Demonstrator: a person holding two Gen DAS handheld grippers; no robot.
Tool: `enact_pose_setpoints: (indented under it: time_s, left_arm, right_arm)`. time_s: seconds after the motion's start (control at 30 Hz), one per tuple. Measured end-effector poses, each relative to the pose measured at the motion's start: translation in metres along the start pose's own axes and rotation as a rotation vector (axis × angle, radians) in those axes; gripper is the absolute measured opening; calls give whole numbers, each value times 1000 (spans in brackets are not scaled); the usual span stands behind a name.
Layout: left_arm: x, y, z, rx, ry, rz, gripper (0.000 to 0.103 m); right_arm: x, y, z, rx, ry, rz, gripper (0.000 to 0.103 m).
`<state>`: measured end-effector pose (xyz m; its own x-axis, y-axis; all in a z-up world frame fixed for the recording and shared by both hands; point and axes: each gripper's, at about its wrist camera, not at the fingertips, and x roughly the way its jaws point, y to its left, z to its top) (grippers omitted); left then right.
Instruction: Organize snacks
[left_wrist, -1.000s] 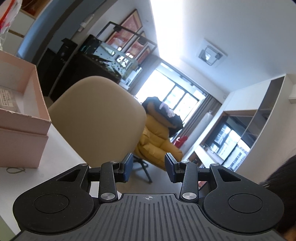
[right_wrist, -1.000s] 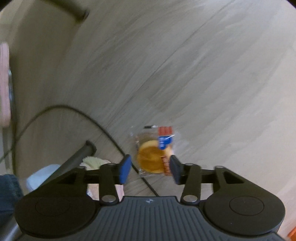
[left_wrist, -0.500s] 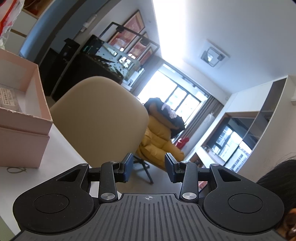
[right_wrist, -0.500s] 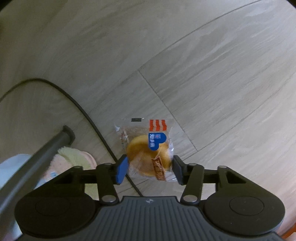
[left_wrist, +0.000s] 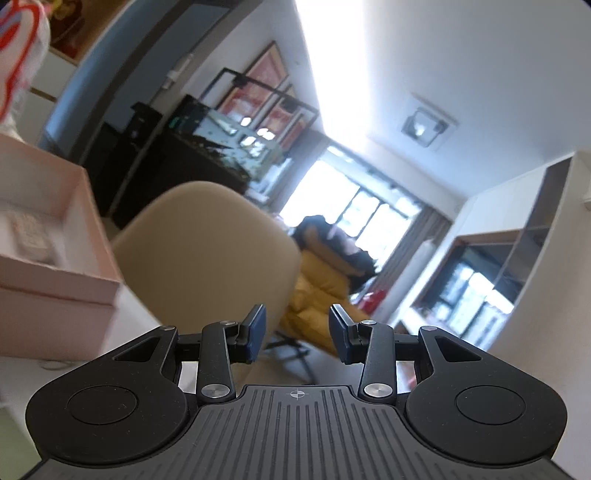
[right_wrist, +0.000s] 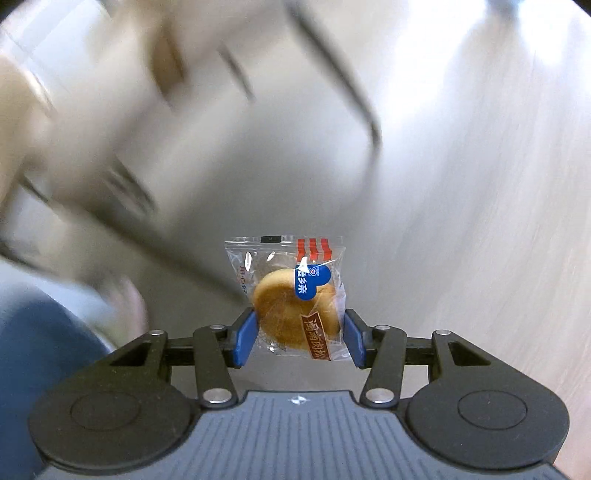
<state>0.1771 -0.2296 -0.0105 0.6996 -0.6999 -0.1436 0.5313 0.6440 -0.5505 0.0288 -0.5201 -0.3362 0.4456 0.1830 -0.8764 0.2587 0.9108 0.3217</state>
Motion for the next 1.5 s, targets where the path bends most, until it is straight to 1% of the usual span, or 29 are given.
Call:
enact_pose_setpoints:
  time_s: [0.07, 0.1, 0.17, 0.23, 0.3, 0.37, 0.4, 0.43, 0.47, 0.5, 0.57, 0.63, 0.7, 0.73, 0.77, 0.83, 0.93, 1.0, 1.03, 1.07, 1.1, 1.13, 1.17, 1.23, 1.33, 1.5]
  left_arm:
    - [-14, -7, 4, 0, 75, 67, 43]
    - [-24, -11, 4, 6, 115, 101, 42]
    - [-51, -20, 4, 44, 157, 158, 42]
    - [-84, -27, 4, 86, 176, 214, 42]
    - [-113, -27, 6, 98, 184, 238, 42]
    - [-147, -23, 12, 106, 179, 269, 42]
    - [-164, -20, 15, 114, 169, 292, 42]
    - [-177, -17, 19, 120, 159, 312, 42]
    - [-193, -13, 20, 132, 147, 338, 42]
    - [-206, -9, 22, 144, 139, 361, 42]
    - [-230, 1, 22, 158, 141, 407, 42]
    - [-245, 11, 23, 155, 172, 439, 42]
    - [-256, 19, 26, 154, 198, 460, 42]
    - [-258, 23, 29, 153, 202, 468, 42]
    - [-264, 26, 33, 149, 197, 475, 42]
    - [-274, 33, 40, 140, 180, 481, 42]
    - [-291, 46, 56, 91, 131, 506, 42]
    - [-297, 54, 65, 59, 109, 521, 42]
    - [-299, 56, 67, 48, 101, 525, 42]
    - [-302, 59, 69, 41, 94, 529, 42]
    - [-303, 62, 71, 36, 87, 534, 42]
    - [-306, 64, 72, 29, 80, 540, 42]
    - [-308, 65, 73, 21, 74, 543, 42]
    - [-310, 67, 75, 12, 66, 541, 42]
    - [-310, 68, 81, 9, 32, 537, 42]
    - [-314, 66, 92, -6, -44, 528, 42]
  right_arm:
    - [-82, 19, 23, -43, -155, 27, 49]
    - [-117, 29, 32, -69, -216, 34, 49]
    - [-185, 55, 43, -135, -318, 40, 50]
    - [-238, 83, 52, -200, -384, 49, 50]
    - [-279, 115, 48, -270, -437, 70, 50]
    - [-315, 144, 51, -346, -487, 103, 50]
    - [-328, 154, 43, -381, -510, 116, 50]
    - [-338, 169, 41, -407, -523, 129, 50]
    - [-350, 189, 35, -441, -531, 159, 50]
    - [-352, 203, 28, -461, -526, 189, 50]
    - [-349, 229, 30, -487, -479, 255, 50]
    - [-348, 259, 37, -507, -414, 304, 50]
    - [-338, 294, 47, -542, -359, 331, 50]
    - [-339, 312, 50, -575, -354, 338, 50]
    - [-338, 332, 45, -602, -367, 337, 50]
    - [-340, 369, 56, -664, -427, 329, 50]
    - [-342, 415, 83, -736, -537, 291, 50]
    - [-336, 434, 105, -748, -612, 236, 50]
    - [-327, 442, 116, -749, -658, 208, 52]
    - [-321, 448, 126, -754, -691, 180, 60]
    - [-312, 455, 141, -760, -694, 143, 64]
    - [-303, 462, 153, -749, -686, 109, 66]
    - [-294, 467, 162, -729, -679, 90, 66]
    - [-289, 461, 171, -708, -667, 81, 66]
    - [-294, 460, 172, -685, -681, 68, 66]
    - [-305, 464, 154, -681, -732, 12, 66]
